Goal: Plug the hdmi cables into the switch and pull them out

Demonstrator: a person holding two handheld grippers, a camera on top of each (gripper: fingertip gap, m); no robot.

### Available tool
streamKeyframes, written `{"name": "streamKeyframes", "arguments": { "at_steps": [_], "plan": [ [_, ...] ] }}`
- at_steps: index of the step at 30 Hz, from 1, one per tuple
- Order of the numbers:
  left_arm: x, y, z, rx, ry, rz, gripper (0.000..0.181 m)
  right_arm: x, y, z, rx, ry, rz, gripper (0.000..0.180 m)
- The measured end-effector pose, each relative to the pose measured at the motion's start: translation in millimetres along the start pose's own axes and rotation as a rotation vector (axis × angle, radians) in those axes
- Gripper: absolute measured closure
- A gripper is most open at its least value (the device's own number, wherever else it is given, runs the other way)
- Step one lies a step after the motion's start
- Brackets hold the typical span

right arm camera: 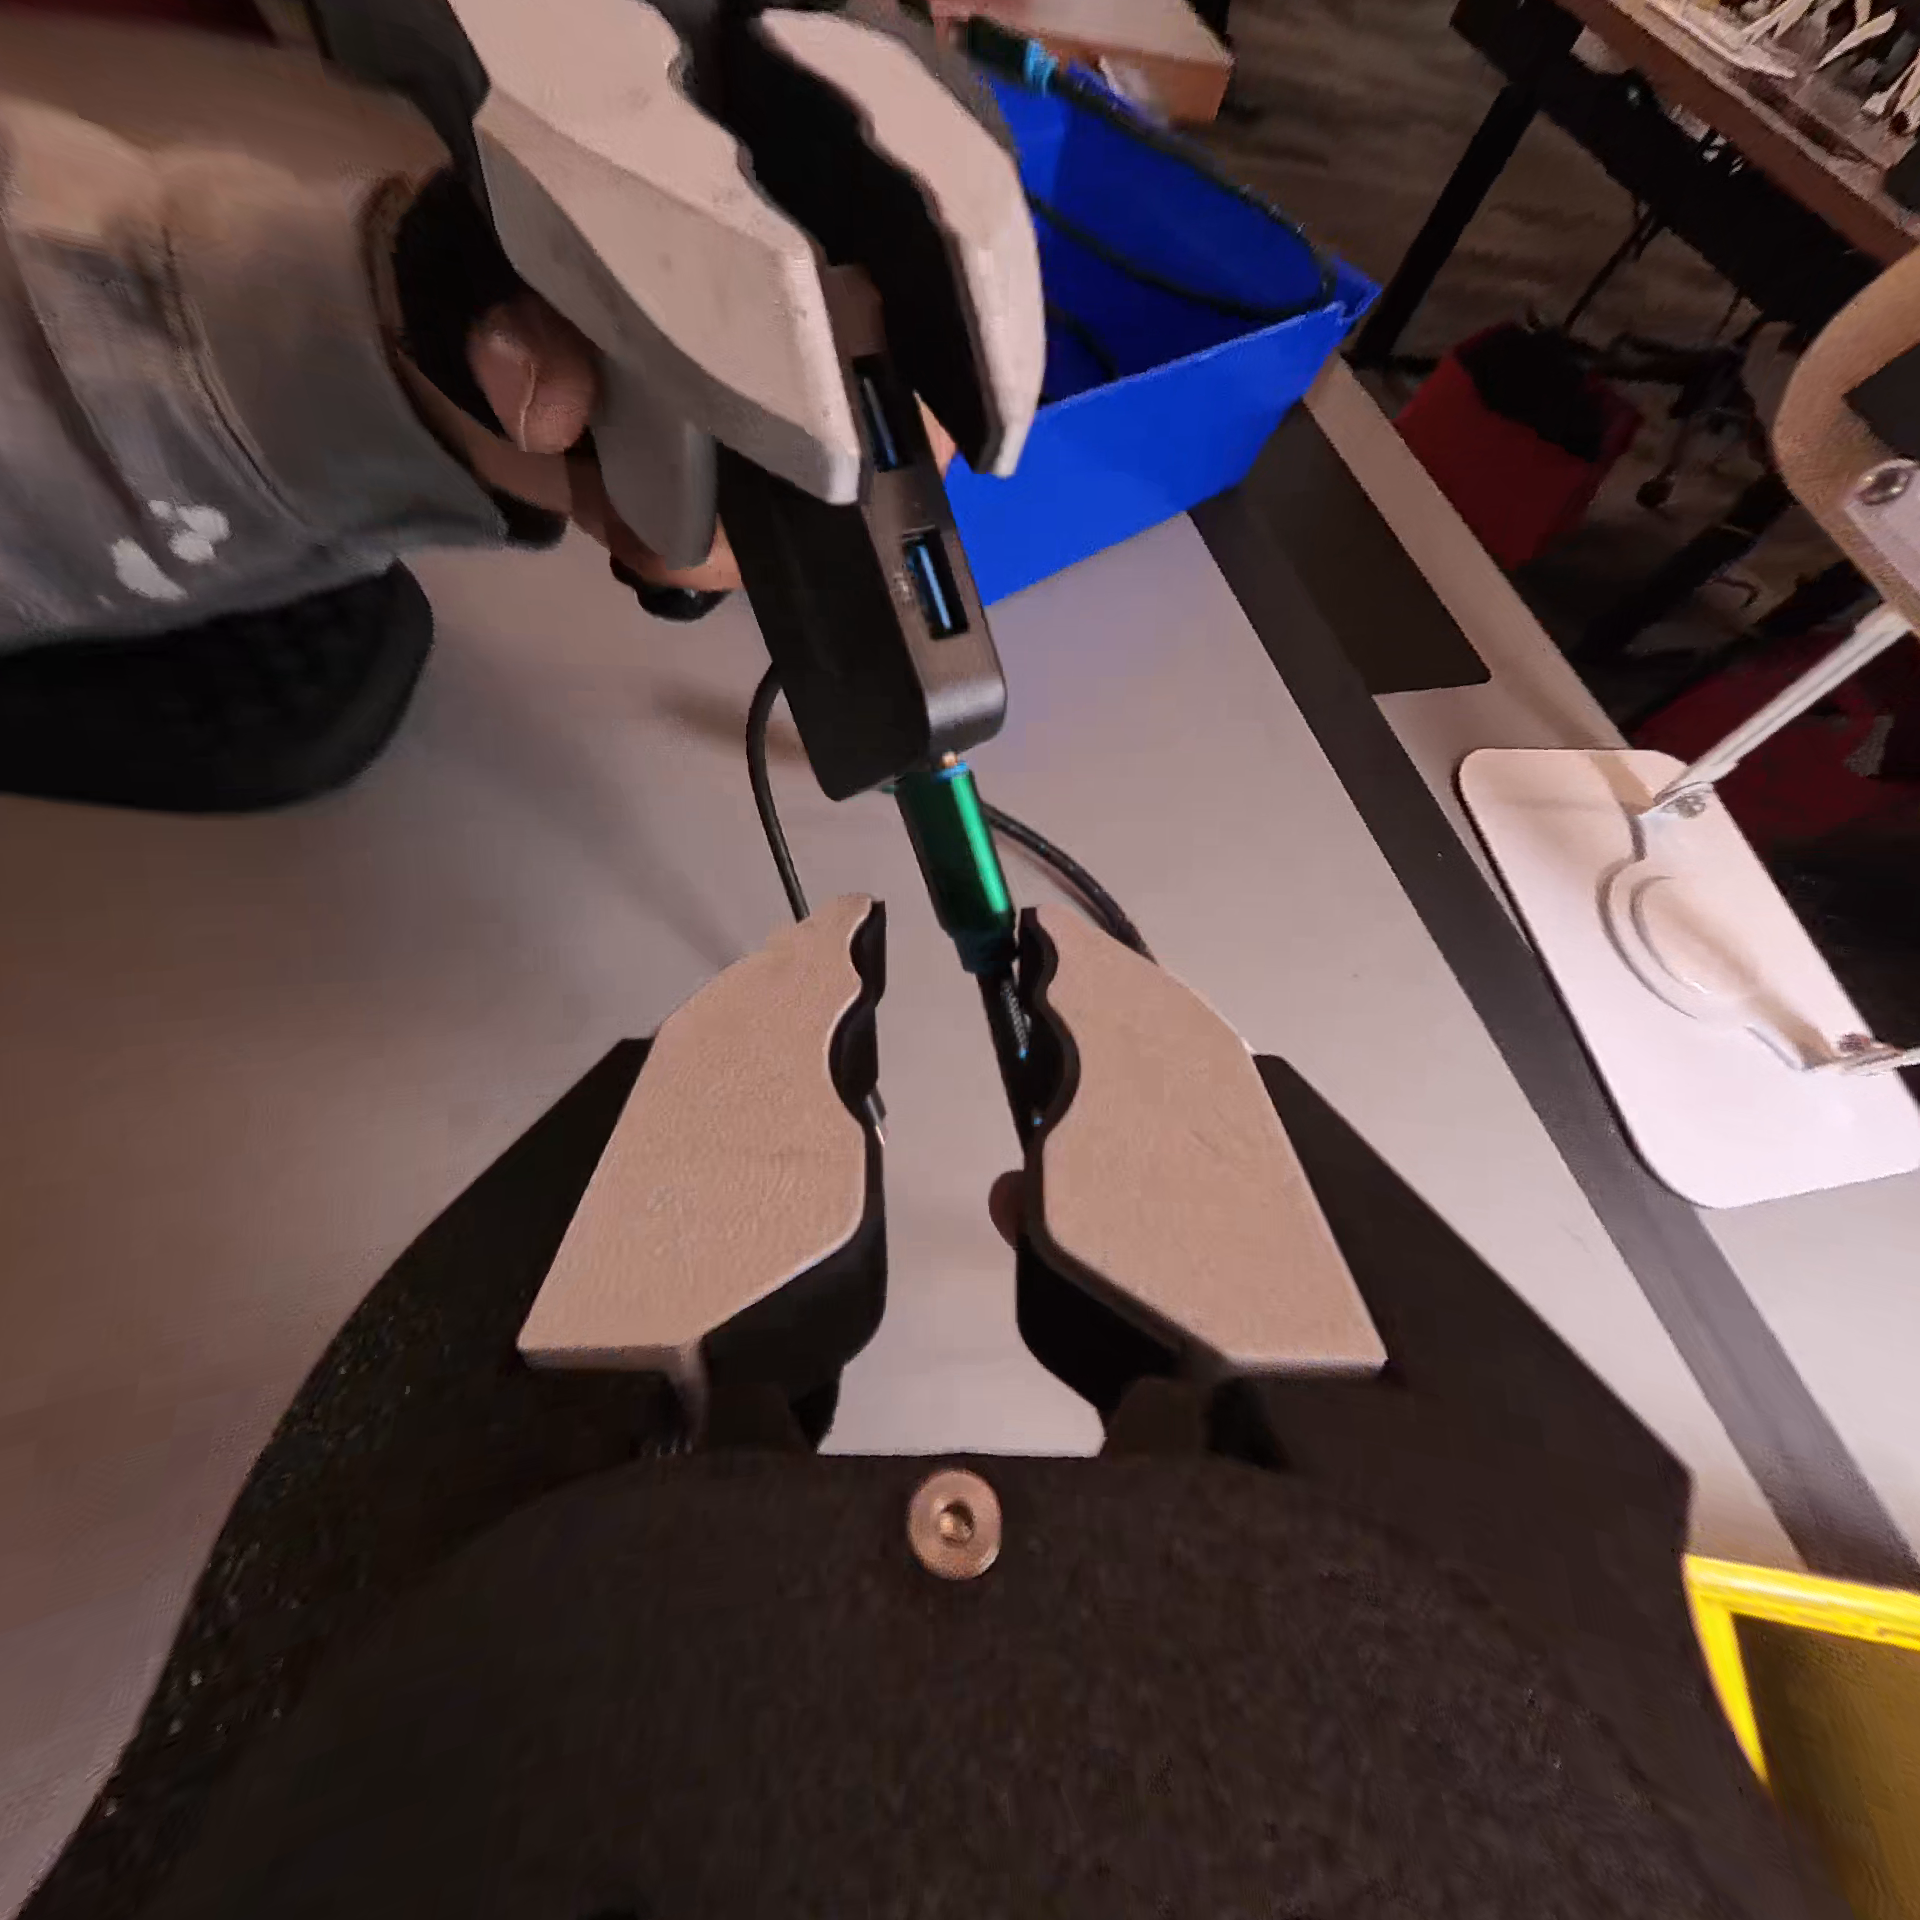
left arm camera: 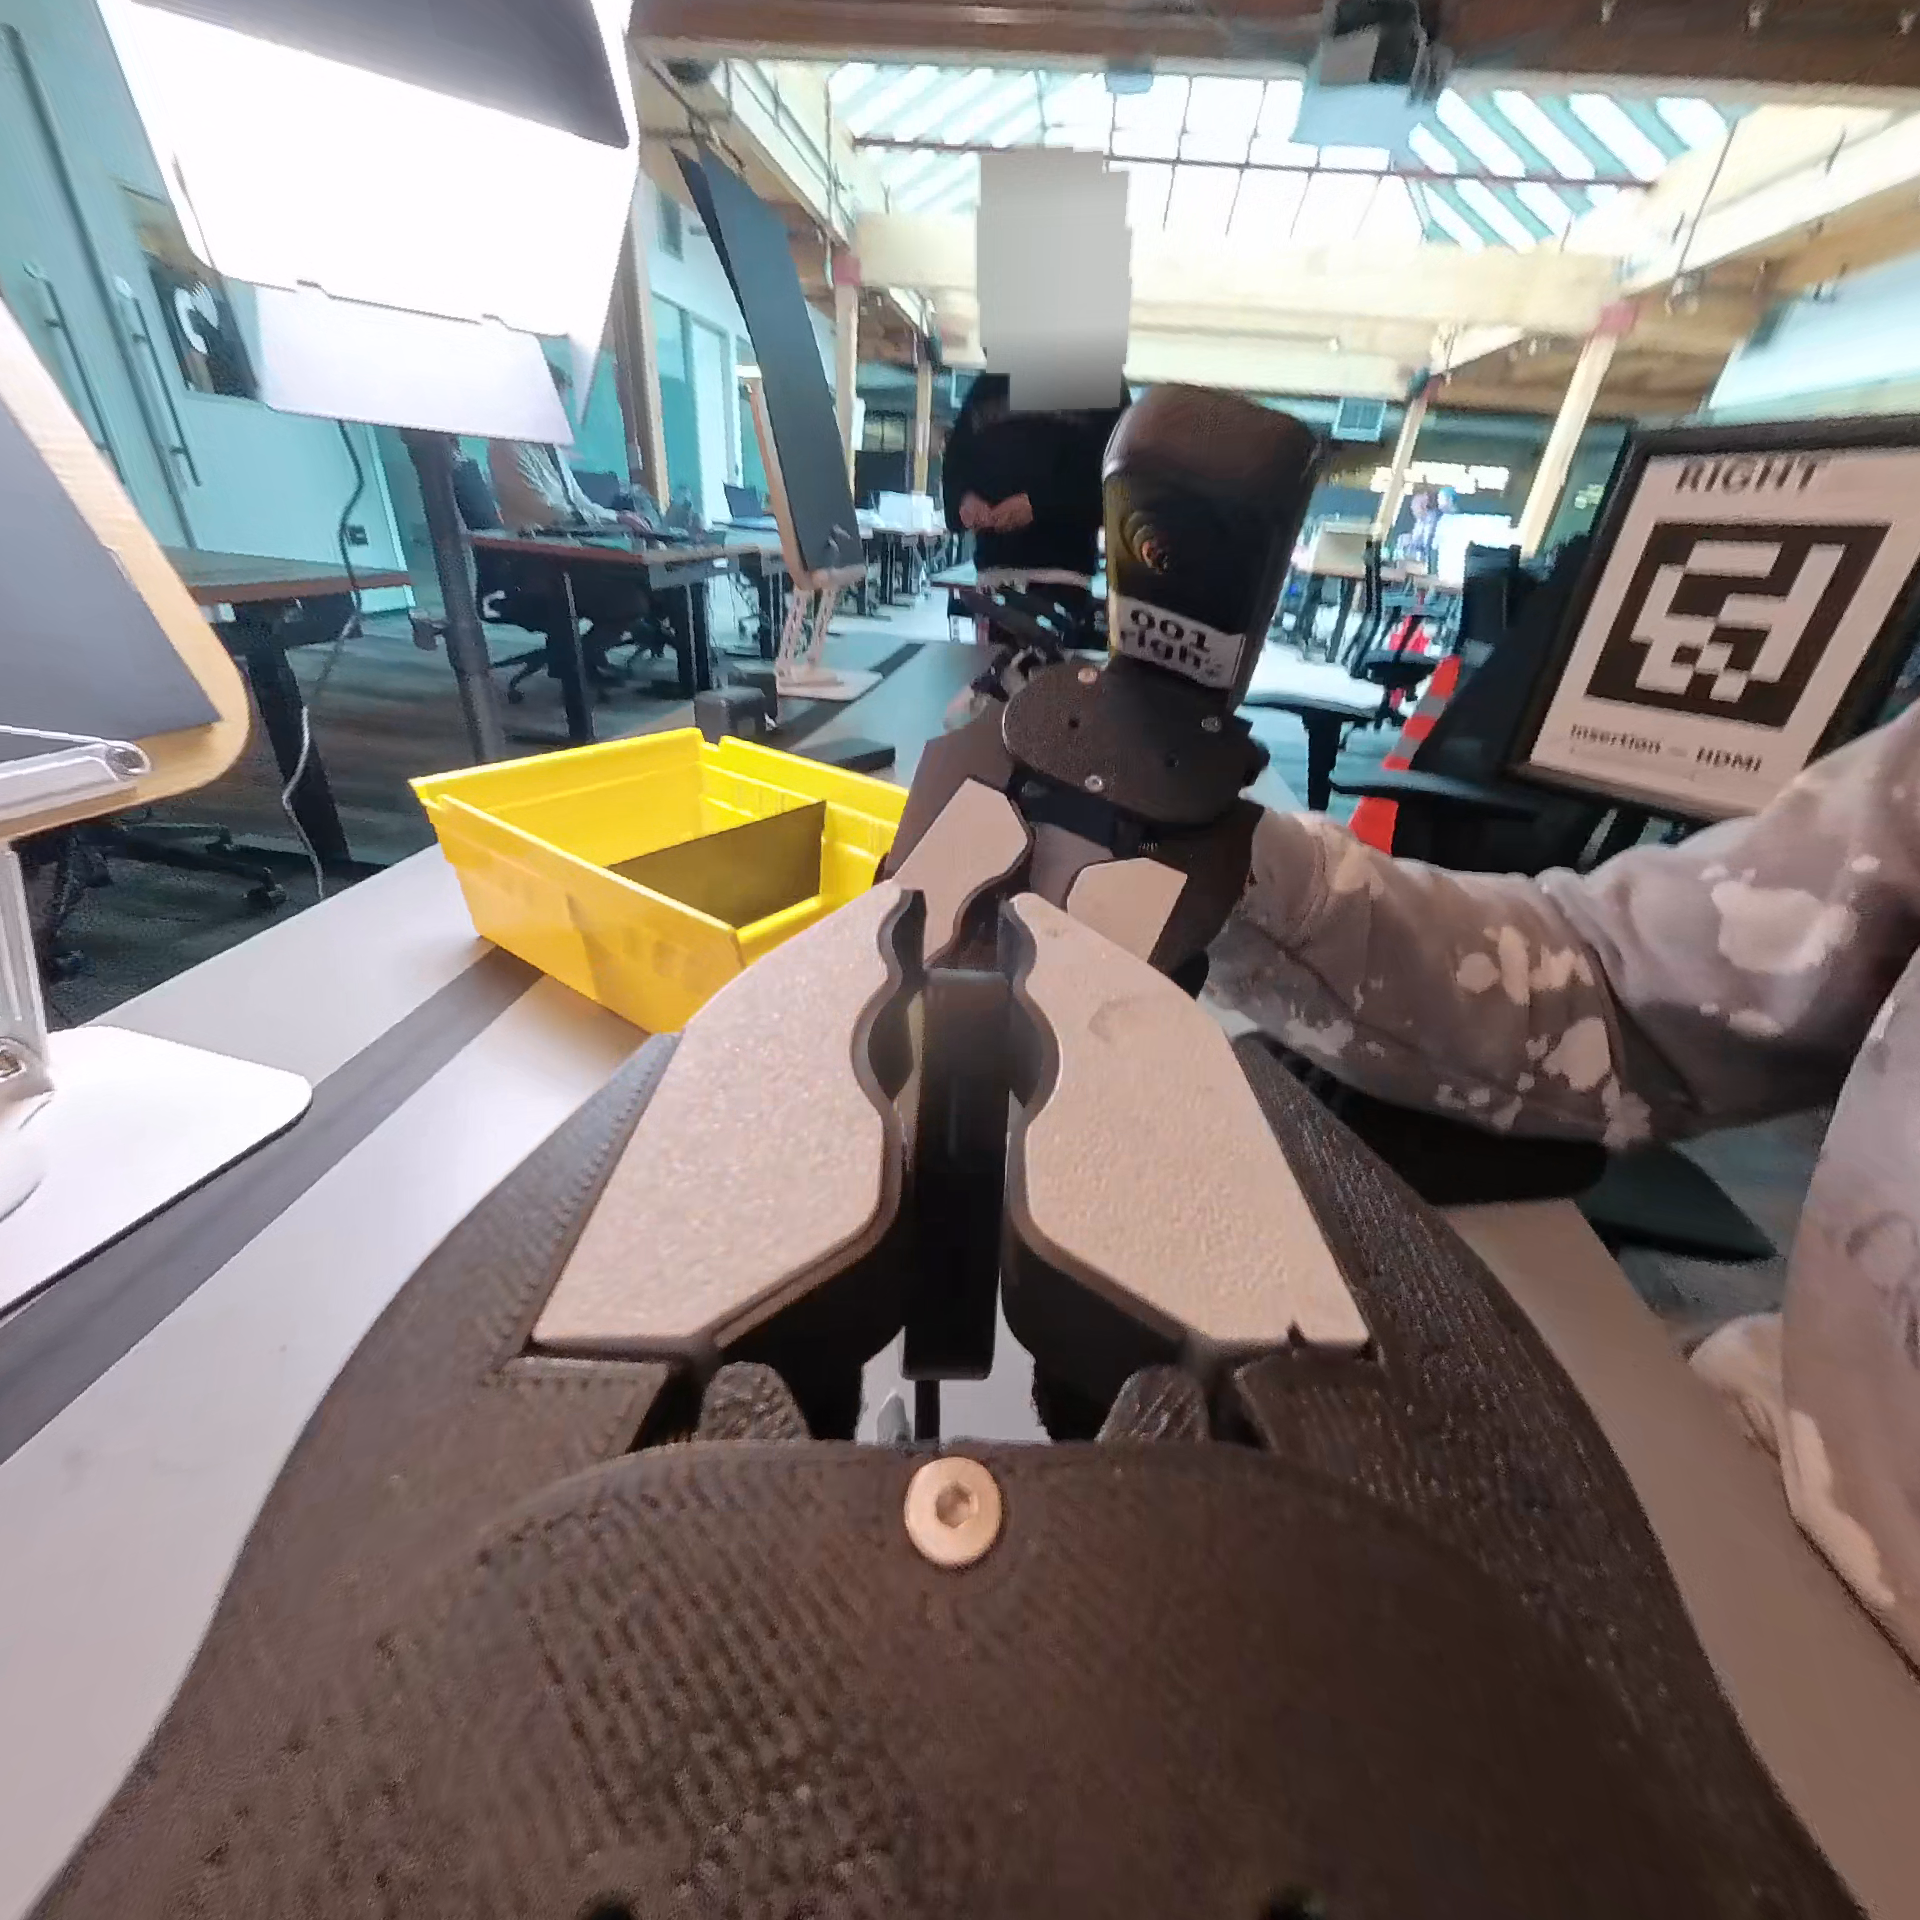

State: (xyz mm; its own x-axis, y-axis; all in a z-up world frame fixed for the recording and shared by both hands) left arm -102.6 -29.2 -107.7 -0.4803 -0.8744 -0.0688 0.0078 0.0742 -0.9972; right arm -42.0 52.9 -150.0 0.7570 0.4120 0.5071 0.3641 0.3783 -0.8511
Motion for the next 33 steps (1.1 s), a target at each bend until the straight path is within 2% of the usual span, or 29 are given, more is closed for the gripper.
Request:
{"name": "streamKeyframes", "arguments": {
  "at_steps": [2, 6, 8, 10, 13, 15, 19, 20, 26, 29, 33],
  "plan": [
    [-2.4, 4.5, 4.1, -0.016, 0.031, -0.041, 0.166, -3.2, 3.5, -4.1, 0.084, 0.012, -0.024, 0.165],
    [-5.8, 8.5, 8.2, -0.037, 0.046, -0.090, 0.166, -4.9, 8.6, -8.6, 0.197, 0.022, -0.058, 0.167],
    [-4.0, 7.5, 1.4, -0.046, -0.025, -0.120, 0.166, 0.3, 5.3, 0.2, 0.218, 0.098, -0.040, 0.167],
    [2.8, 2.5, -12.3, -0.031, -0.159, -0.138, 0.155, 9.7, -1.2, 9.9, 0.253, 0.192, -0.002, 0.167],
    [17.3, -6.3, -31.2, 0.120, -0.309, -0.114, 0.146, 24.6, -12.6, 20.6, 0.333, 0.345, 0.068, 0.167],
    [22.6, -4.1, -37.1, 0.246, -0.309, -0.086, 0.142, 31.8, -20.2, 22.3, 0.413, 0.432, 0.125, 0.167],
    [14.3, -2.7, -28.6, 0.703, -0.004, 0.125, 0.128, 26.1, -21.1, 12.5, 0.641, 0.526, 0.122, 0.166],
    [12.9, 1.1, -29.9, 0.782, 0.025, 0.143, 0.127, 22.3, -20.3, 9.4, 0.693, 0.549, 0.120, 0.167],
    [13.1, 30.1, -39.9, 0.961, 0.011, 0.123, 0.121, -2.2, -6.1, 0.3, 0.972, 0.634, 0.048, 0.167],
    [12.0, 48.4, -44.3, 0.999, -0.038, 0.075, 0.126, -9.5, 1.7, -3.6, 1.228, 0.649, -0.034, 0.166],
    [-1.9, 75.1, -42.8, 1.067, -0.032, 0.000, 0.131, -6.2, 14.0, -12.9, 1.547, 0.565, -0.115, 0.166]
  ]
}}
Point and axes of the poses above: each gripper's, where its closed fingertips meet, x back along the fingers, y out of its underside, z = x × y across the jaws, the point moved 5 cm from there along x, back along the fingers, and after that the axes turned 6 degrees about -x, right-handed, at the moved point
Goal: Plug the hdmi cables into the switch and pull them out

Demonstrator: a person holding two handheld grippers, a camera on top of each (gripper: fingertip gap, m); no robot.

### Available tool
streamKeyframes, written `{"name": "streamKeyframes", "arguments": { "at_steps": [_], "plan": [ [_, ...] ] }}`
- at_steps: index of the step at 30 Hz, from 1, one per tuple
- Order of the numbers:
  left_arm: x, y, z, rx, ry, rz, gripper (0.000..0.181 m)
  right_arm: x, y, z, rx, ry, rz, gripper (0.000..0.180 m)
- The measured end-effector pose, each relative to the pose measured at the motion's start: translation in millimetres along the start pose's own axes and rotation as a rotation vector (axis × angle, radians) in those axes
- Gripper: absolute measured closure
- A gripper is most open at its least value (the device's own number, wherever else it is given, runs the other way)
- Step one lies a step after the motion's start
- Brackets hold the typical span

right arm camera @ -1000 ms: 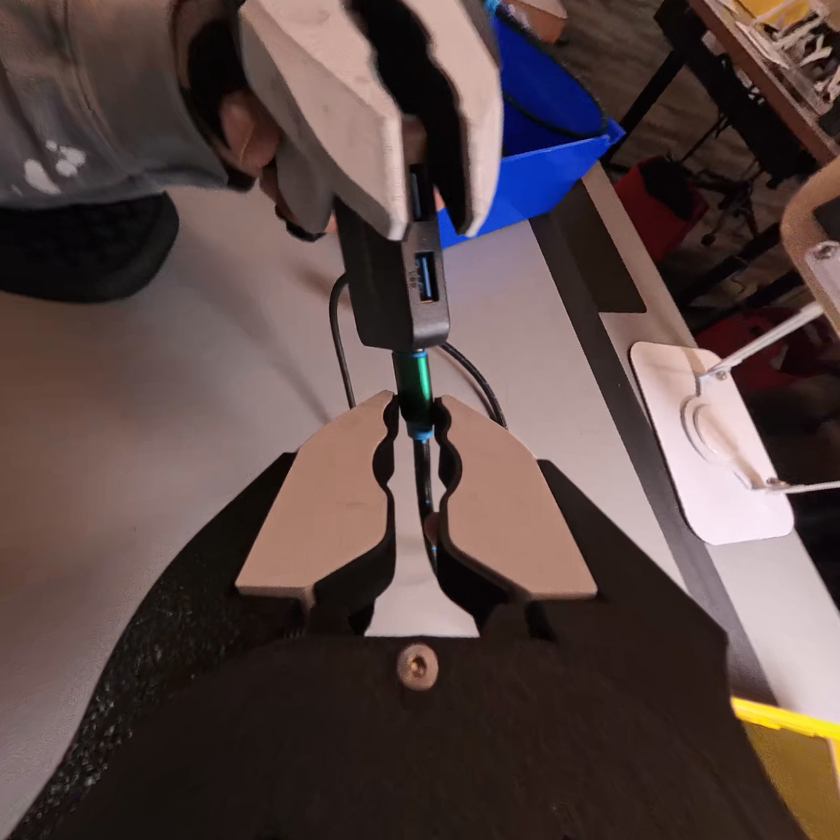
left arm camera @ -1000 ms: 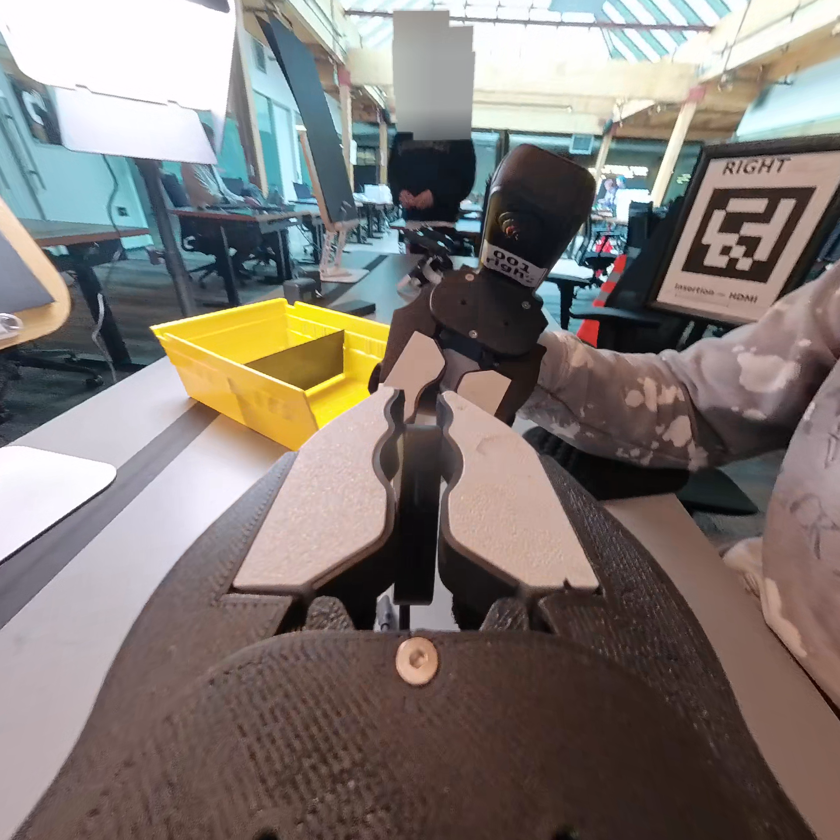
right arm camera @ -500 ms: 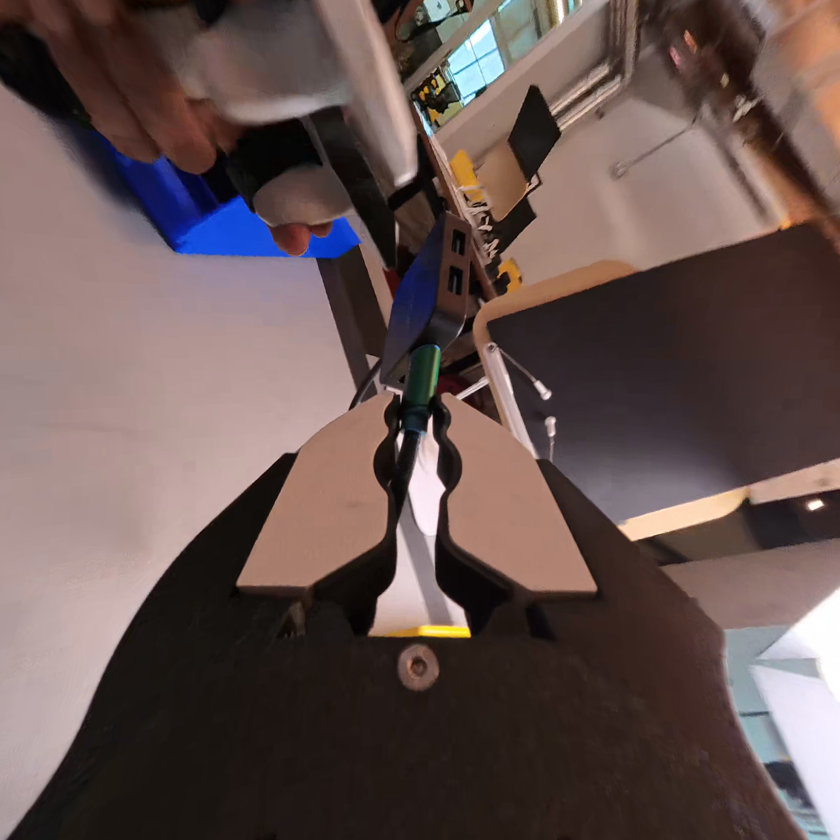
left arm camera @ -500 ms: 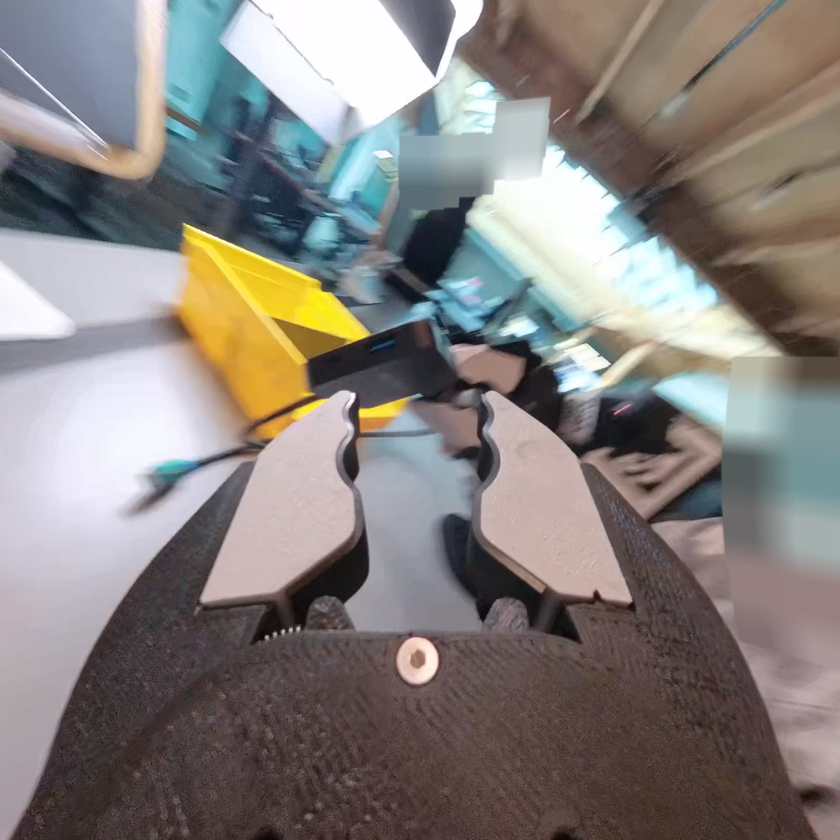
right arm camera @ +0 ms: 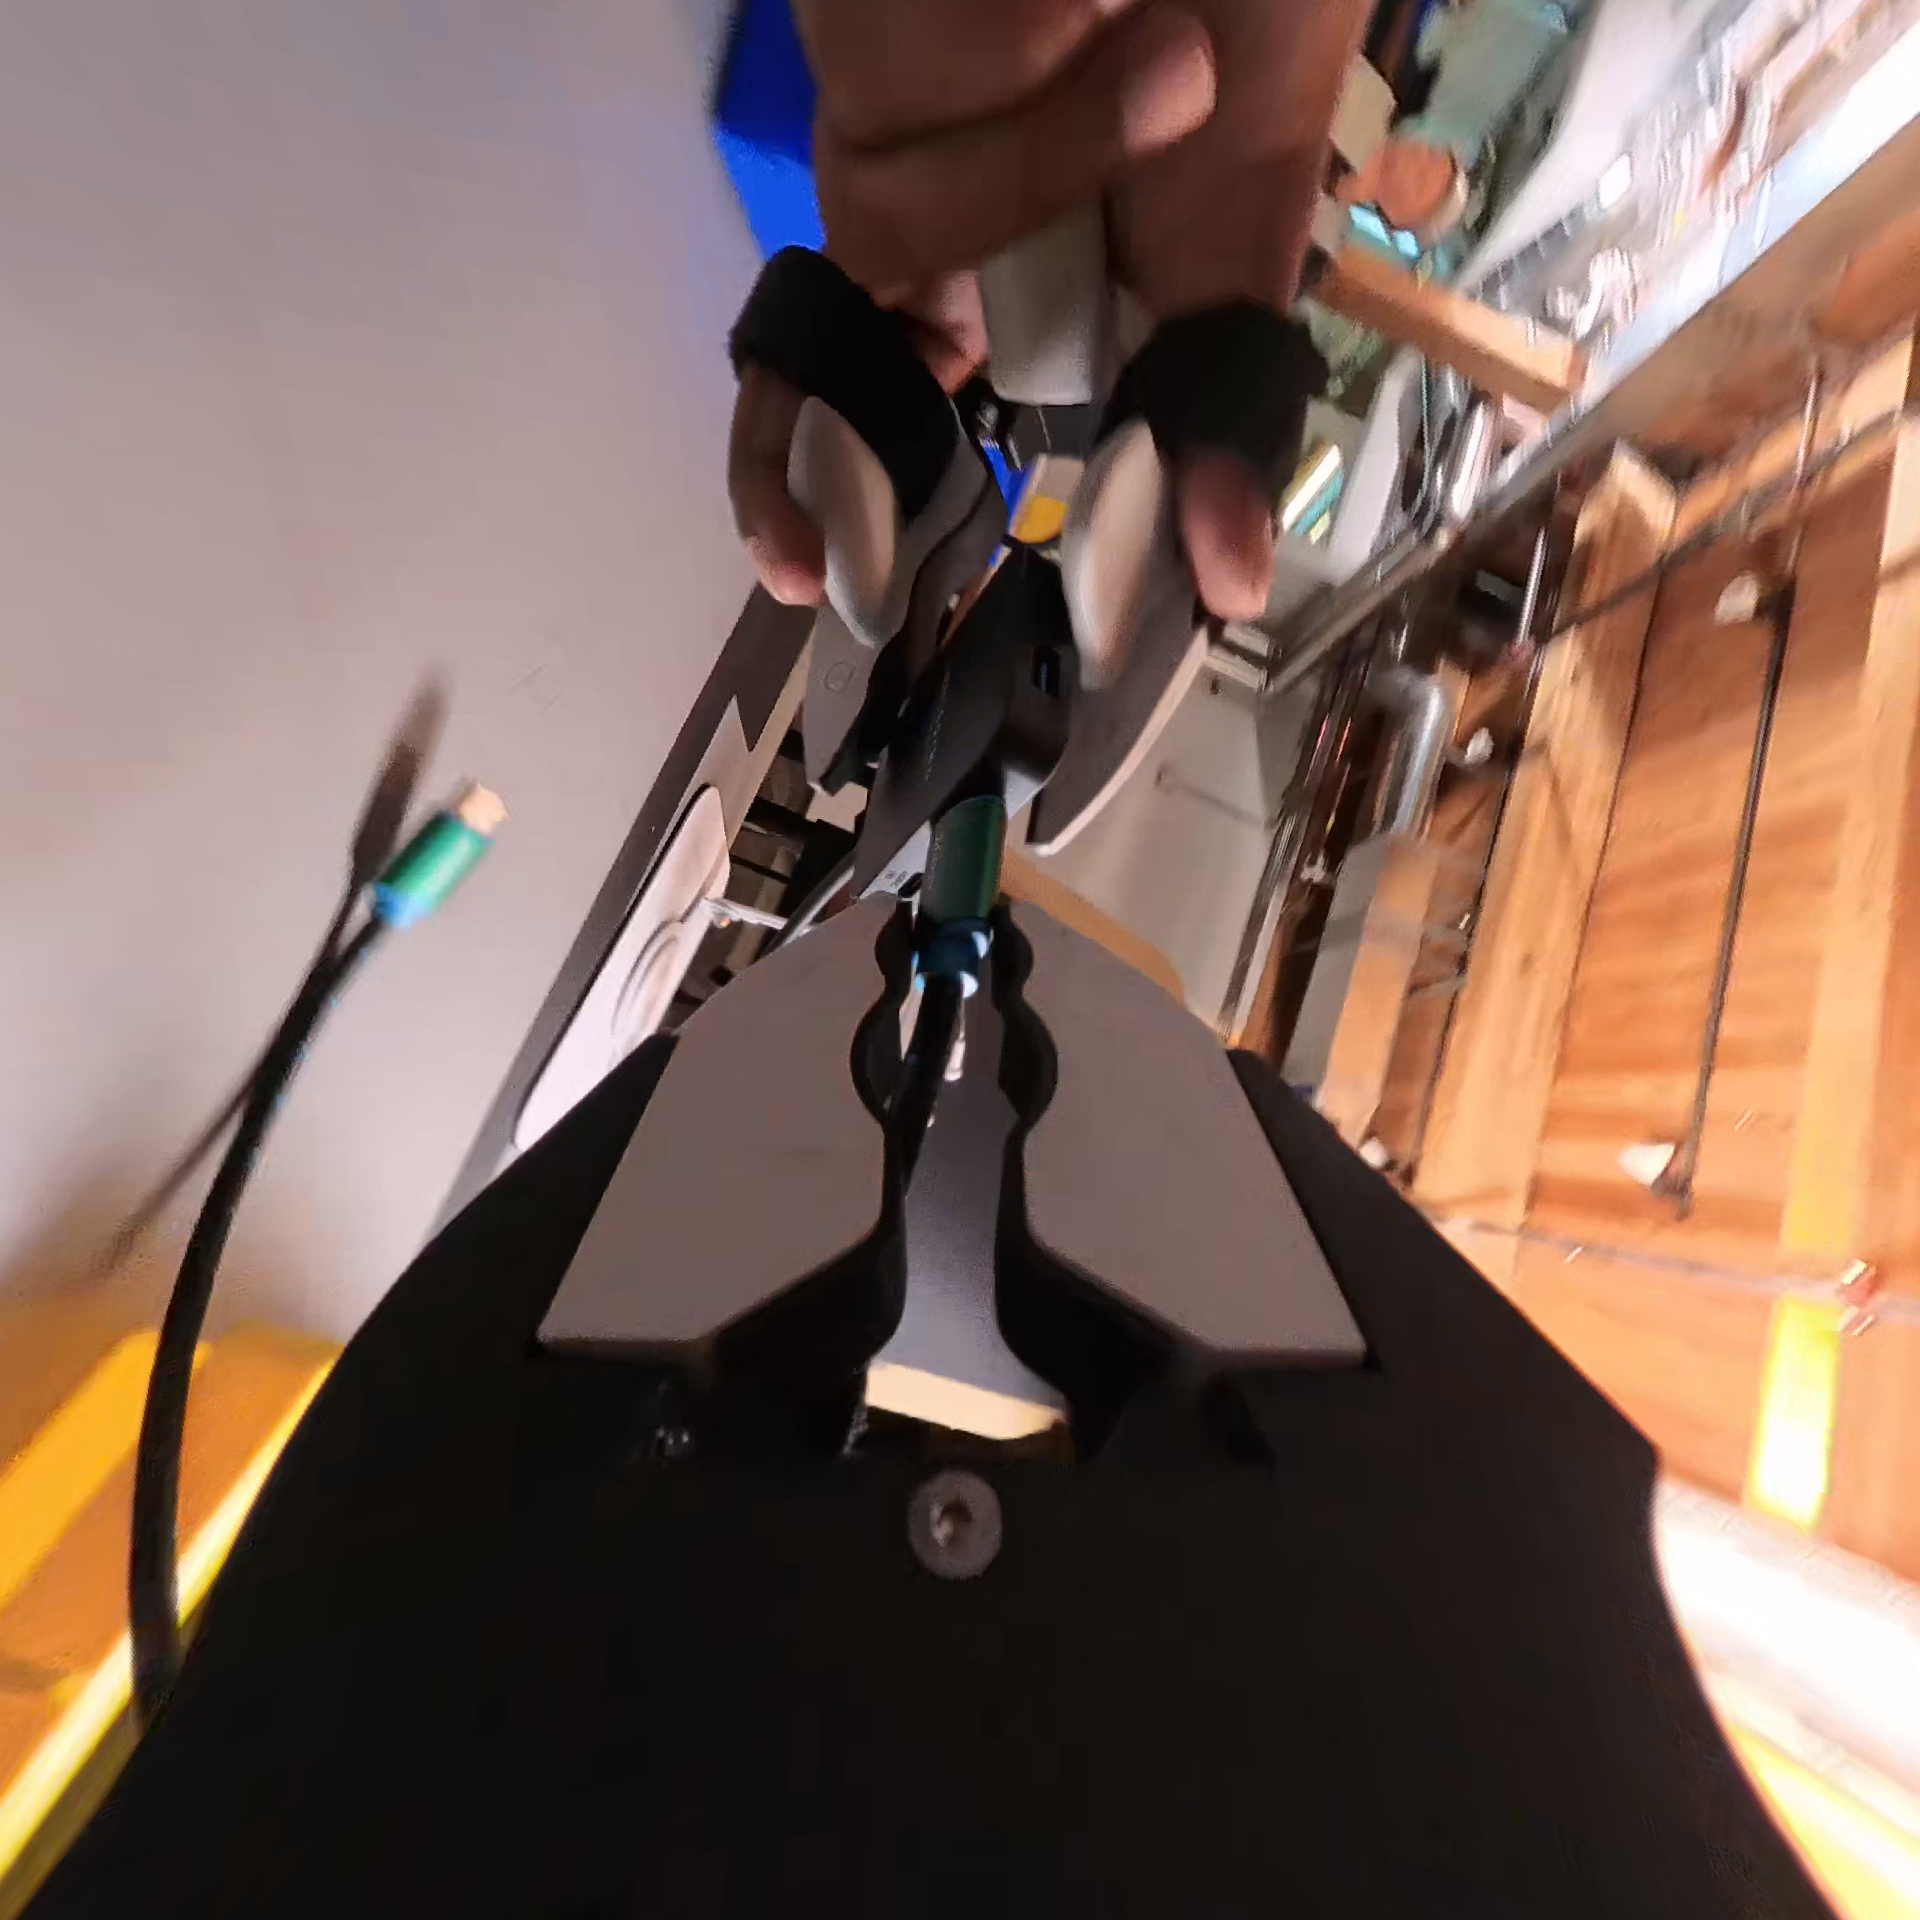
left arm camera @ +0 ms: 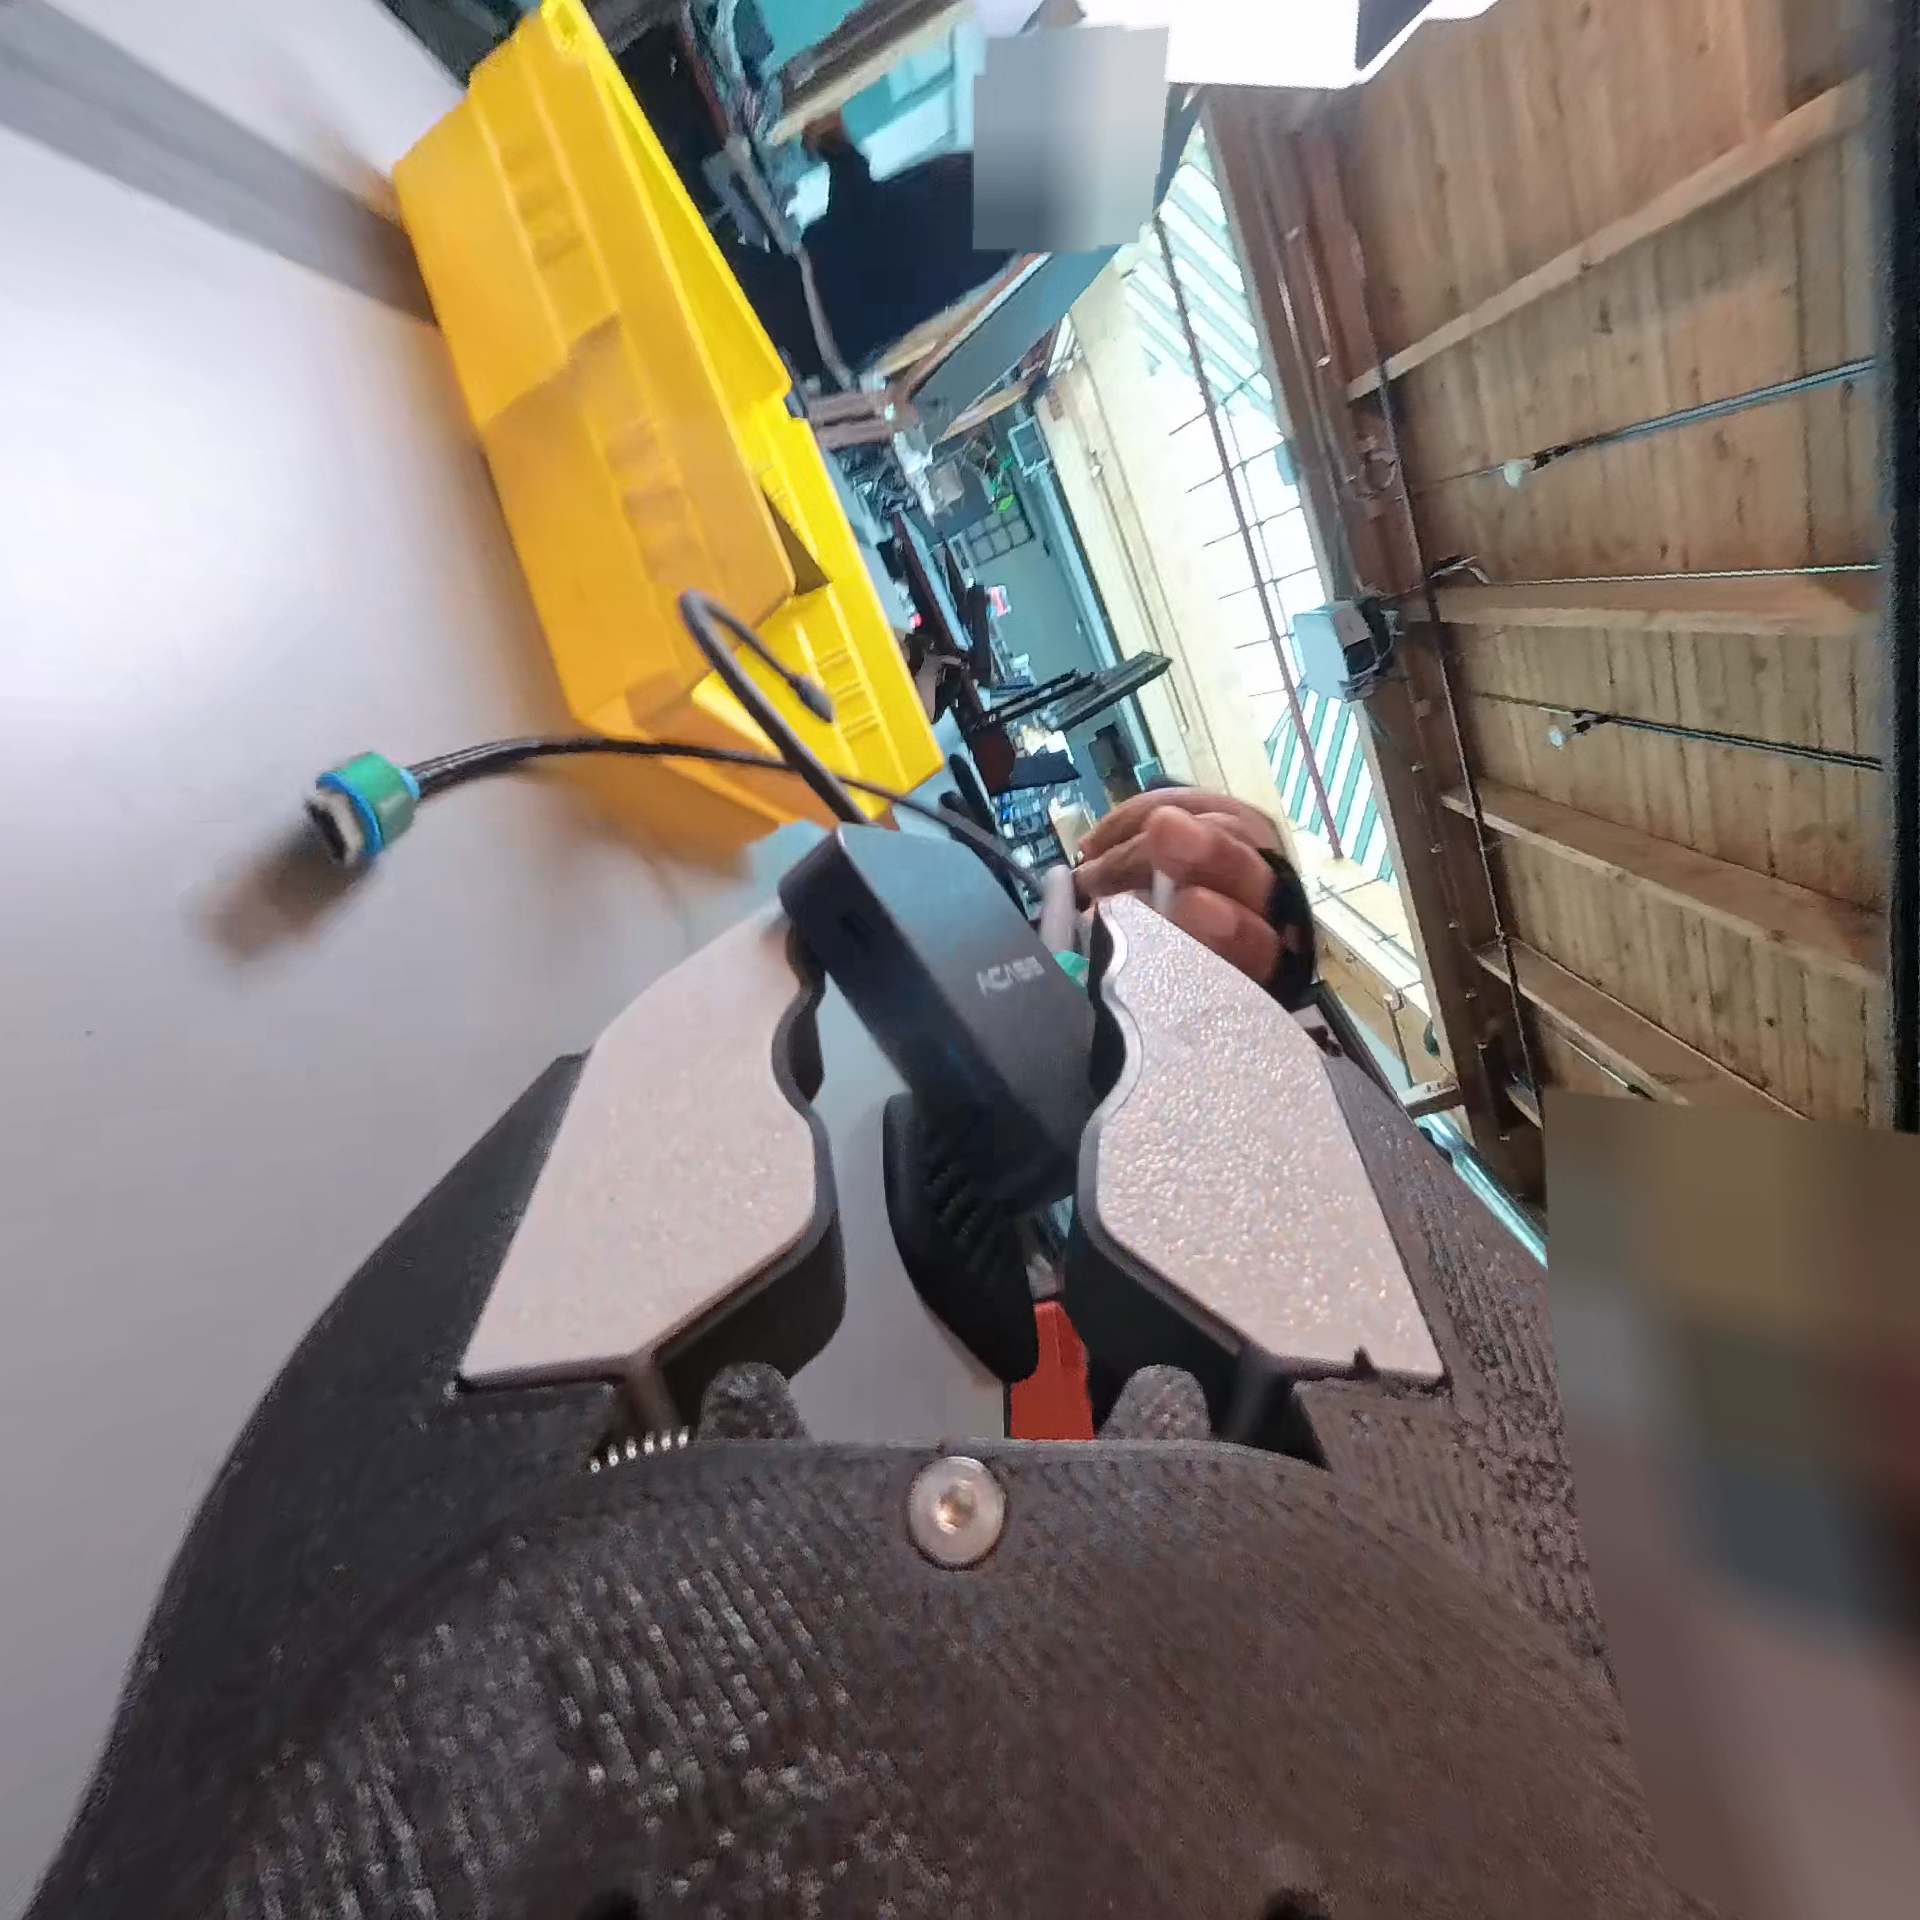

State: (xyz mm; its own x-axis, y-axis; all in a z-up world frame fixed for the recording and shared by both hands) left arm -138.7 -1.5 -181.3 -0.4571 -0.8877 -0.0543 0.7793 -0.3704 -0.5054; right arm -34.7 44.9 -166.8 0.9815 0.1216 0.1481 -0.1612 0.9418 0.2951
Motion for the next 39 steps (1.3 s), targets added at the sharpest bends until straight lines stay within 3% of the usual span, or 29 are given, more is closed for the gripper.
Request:
{"name": "streamKeyframes", "arguments": {
  "at_steps": [3, 5, 9, 15, 16, 18, 20, 25, 29, 33, 39],
  "plan": [
    [-13.0, 11.7, -11.1, 0.034, 0.014, -0.046, 0.137, 10.1, -3.7, -10.4, 0.132, -0.034, 0.054, 0.166],
    [-15.3, 11.6, -10.5, 0.053, 0.082, -0.026, 0.155, 15.6, -3.8, -12.3, 0.148, -0.030, 0.071, 0.167],
    [-12.9, 2.0, 10.8, -0.090, 0.163, 0.047, 0.164, 19.2, -0.7, -4.0, -0.025, 0.003, 0.007, 0.164],
    [0.7, -16.8, 59.9, -0.305, 0.237, 0.165, 0.166, 46.0, -0.4, 48.5, -0.375, 0.187, -0.009, 0.132],
    [3.6, -20.6, 66.6, -0.326, 0.248, 0.188, 0.165, 54.0, -2.7, 57.2, -0.400, 0.238, 0.004, 0.133],
    [9.0, -30.6, 71.6, -0.380, 0.194, 0.233, 0.166, 72.4, -6.0, 75.8, -0.445, 0.356, 0.041, 0.157],
    [16.6, -42.2, 77.0, -0.411, 0.211, 0.294, 0.166, 84.7, -7.1, 88.4, -0.590, 0.390, 0.086, 0.167],
    [22.8, -69.7, 108.6, -0.544, 0.273, 0.415, 0.166, 51.2, -4.4, 69.9, -1.411, -0.008, 0.296, 0.165],
    [18.7, -74.5, 153.1, -0.690, 0.384, 0.502, 0.166, 19.0, 28.8, 86.7, -1.912, -0.086, 0.516, 0.149],
    [19.8, -63.4, 168.9, -0.796, 0.396, 0.538, 0.166, 12.1, 39.5, 119.2, -2.064, -0.129, 0.794, 0.138],
    [18.5, -53.8, 153.0, -0.794, 0.351, 0.504, 0.165, 10.8, 40.6, 118.6, -2.030, -0.116, 0.870, 0.165]
  ]
}}
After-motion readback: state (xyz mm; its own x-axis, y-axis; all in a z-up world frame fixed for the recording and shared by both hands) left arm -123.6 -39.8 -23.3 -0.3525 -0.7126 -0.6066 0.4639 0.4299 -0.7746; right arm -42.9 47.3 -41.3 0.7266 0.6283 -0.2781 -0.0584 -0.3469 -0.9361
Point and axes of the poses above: each gripper's, where its closed fingertips meet, x back along the fingers, y out of its underside, z = x × y across the jaws, the point moved 5 cm from there along x, back along the fingers, and after that the axes turned 6 degrees about -x, right-handed, at the moved point
